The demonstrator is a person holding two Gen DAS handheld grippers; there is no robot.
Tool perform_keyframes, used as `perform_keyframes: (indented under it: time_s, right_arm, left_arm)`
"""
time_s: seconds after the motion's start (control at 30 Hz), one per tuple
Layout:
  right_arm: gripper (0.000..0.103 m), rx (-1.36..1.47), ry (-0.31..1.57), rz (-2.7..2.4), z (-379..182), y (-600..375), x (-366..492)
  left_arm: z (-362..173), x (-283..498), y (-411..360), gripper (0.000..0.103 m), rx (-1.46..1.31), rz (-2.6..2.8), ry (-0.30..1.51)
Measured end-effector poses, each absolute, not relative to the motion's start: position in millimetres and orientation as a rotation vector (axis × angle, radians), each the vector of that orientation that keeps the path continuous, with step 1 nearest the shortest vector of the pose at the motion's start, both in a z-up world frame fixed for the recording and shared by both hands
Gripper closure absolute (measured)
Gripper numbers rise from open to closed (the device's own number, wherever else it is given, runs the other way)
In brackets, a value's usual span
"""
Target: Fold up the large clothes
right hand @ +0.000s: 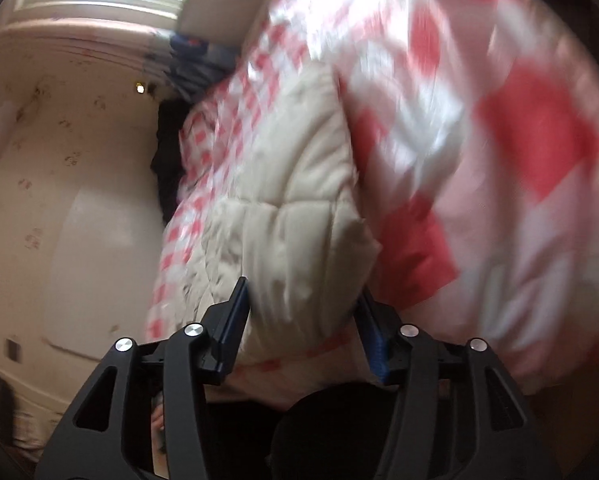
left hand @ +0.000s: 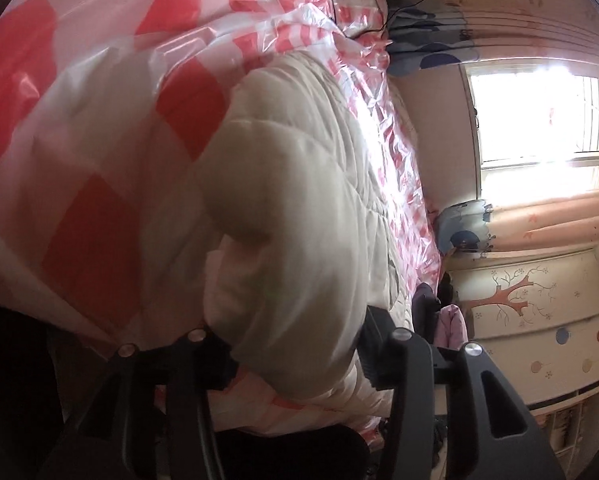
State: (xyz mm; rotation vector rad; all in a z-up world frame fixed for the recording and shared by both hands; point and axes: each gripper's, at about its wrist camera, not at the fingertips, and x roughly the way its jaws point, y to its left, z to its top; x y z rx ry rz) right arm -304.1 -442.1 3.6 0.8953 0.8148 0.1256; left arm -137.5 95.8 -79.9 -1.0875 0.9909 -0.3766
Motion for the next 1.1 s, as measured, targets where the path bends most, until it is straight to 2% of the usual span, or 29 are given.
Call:
perform_keyframes:
  time_s: [0.07,0.1,0.17,0.27,0.4,0.47,0.6,0.7,0.8,0.9,1.03,1.1]
  right_arm:
    - [0.051,0.77,0.74,0.008,32.3,-437.9,-315.5]
    - [0.047,0.681,0.692,-0.023,51.5,-428.4,-316.1]
    - [0.04,0.529,0.654,0.011,78.7,-393.9,-301.0]
    - [0.039,0.3,0.749,0.129,90.7,-319.8,-244.2]
    - [0.039,0.068,0.879,0.197,63.7,-234.8,-158.4]
    - [0.039,-0.012,0.914,0.18,47.8,-207.1,-127.0]
    - [0.037,-0.126,1.063,0.123,-9.0,-179.0,-82.0]
    - [0.034,-0.151,1.11,0.133,-31.7,-176.4,-74.9]
    - [0.034,-0.117,1.077,0.149,-5.2,-181.3,-93.1]
    - [0.034,-0.2,1.01,0.183,21.3,-172.0,-140.9]
    - [0.025,-0.284,1.079,0.174,-19.6,-165.6,-158.4]
    - [0.025,-0.248,1.103,0.166,-24.3,-167.1,-149.7]
  left_arm:
    - [-81.6,-136.2,96.6,0.048,-1.116,-0.371,0.982]
    - [-84.8,-136.6,99.3,0.042,-1.134,-0.361,0.979]
    - [-90.9,-133.1,102.4,0.036,-1.19,-0.311,0.96]
    - [-92.5,-127.7,99.4,0.032,-1.235,-0.275,0.947]
    - [-85.1,-127.5,94.6,0.032,-1.232,-0.252,0.94]
    - [-86.7,-127.3,95.7,0.033,-1.225,-0.251,0.951]
    - [-89.5,-122.8,95.2,0.049,-1.201,-0.25,0.947]
    - [-88.5,-125.3,94.3,0.054,-1.18,-0.268,0.932]
    - [-88.9,-123.1,94.7,0.054,-1.174,-0.278,0.932]
    - [-90.6,-125.1,95.9,0.054,-1.174,-0.289,0.93]
    - [-87.2,-123.6,91.2,0.054,-1.168,-0.288,0.915]
    - [-84.2,-123.4,89.3,0.054,-1.151,-0.283,0.91]
